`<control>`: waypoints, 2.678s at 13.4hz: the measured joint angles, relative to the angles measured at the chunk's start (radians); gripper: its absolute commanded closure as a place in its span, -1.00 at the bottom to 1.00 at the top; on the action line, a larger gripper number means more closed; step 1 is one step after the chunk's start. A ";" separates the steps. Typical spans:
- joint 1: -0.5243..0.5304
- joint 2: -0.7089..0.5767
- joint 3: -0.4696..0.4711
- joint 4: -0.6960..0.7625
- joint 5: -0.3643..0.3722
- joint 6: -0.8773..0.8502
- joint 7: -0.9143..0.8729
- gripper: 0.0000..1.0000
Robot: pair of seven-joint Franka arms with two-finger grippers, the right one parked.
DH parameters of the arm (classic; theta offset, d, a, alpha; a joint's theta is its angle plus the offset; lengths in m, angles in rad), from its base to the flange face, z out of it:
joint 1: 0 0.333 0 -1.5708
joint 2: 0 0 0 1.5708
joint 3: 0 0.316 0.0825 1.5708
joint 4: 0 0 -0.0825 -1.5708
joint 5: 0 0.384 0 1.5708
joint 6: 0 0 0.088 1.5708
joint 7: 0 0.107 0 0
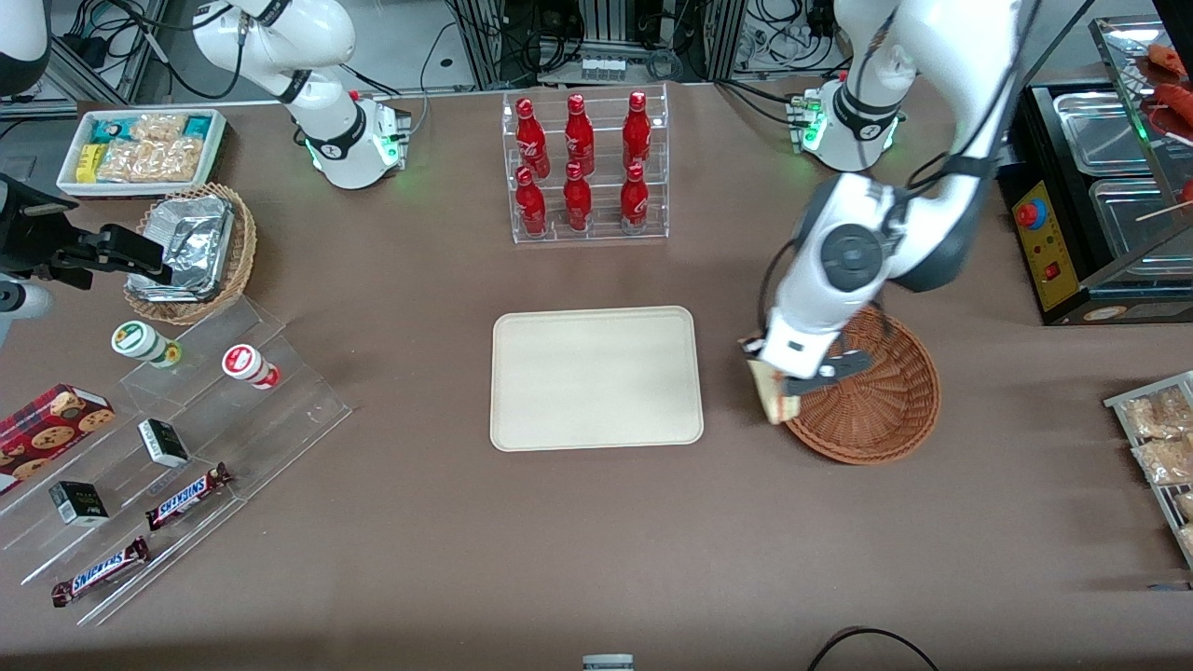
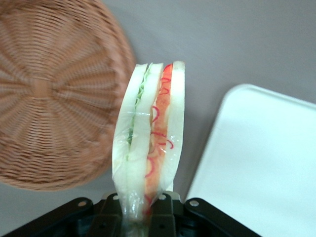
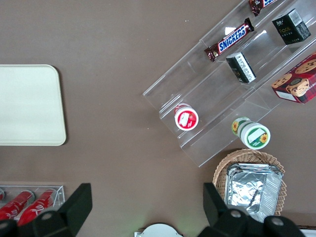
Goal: Place sandwich from basket to tray
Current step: 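Lift the sandwich and carry it over the cream tray, then lower the sandwich onto the tray and open the left gripper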
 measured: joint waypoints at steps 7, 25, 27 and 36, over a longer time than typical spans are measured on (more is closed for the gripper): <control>-0.204 0.233 0.000 0.262 0.044 0.000 -0.237 1.00; -0.381 0.520 0.003 0.620 0.083 -0.089 -0.360 1.00; -0.381 0.525 0.003 0.620 0.106 -0.096 -0.360 1.00; -0.381 0.528 0.004 0.641 0.110 -0.097 -0.360 -1.00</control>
